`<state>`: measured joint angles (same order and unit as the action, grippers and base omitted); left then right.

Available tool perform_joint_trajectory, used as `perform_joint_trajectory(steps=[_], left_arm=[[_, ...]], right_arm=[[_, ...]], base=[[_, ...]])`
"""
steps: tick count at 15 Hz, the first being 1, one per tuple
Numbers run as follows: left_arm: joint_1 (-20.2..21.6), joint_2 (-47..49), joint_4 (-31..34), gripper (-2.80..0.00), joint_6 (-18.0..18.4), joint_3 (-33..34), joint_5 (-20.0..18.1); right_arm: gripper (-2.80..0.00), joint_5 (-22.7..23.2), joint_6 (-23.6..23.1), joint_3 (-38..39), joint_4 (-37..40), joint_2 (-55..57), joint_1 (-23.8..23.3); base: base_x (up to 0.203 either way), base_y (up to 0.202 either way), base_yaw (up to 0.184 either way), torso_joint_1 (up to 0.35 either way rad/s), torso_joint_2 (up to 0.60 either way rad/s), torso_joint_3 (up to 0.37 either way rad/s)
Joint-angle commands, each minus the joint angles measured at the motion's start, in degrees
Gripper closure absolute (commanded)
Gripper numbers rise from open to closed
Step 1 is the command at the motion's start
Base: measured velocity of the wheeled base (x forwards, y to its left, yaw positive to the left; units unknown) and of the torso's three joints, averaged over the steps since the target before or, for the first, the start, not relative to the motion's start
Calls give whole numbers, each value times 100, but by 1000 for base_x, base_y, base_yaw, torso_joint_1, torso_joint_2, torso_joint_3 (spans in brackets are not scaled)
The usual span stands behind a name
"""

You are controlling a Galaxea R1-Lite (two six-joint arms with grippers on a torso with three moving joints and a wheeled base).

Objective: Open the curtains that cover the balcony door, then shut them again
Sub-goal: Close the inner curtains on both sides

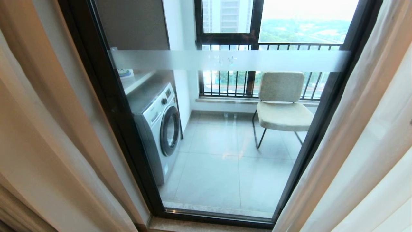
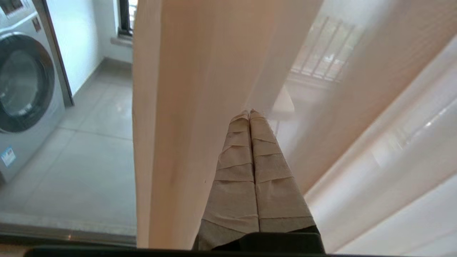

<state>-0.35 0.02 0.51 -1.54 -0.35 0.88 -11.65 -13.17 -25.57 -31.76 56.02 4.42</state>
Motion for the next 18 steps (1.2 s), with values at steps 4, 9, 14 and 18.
perform_joint_trajectory(steps=[4, 9, 14, 18], left_arm=[[0, -2, 2, 0, -5, 0, 0], [0, -2, 2, 0, 3, 0, 0], [0, -2, 1, 0, -5, 0, 0], [0, -2, -5, 0, -5, 0, 0]], right_arm=[[0, 376, 29, 580, 504, -1412, -218], [0, 393, 134, 1185, 1977, -3131, -68], [0, 406, 584, 2240, 2457, -3970, -30], [0, 418, 1044, 2557, 2237, -4011, -88]], base=[[0, 0, 0, 0, 0, 0], [0, 0, 0, 0, 0, 0], [0, 0, 0, 0, 0, 0], [0, 0, 0, 0, 0, 0]])
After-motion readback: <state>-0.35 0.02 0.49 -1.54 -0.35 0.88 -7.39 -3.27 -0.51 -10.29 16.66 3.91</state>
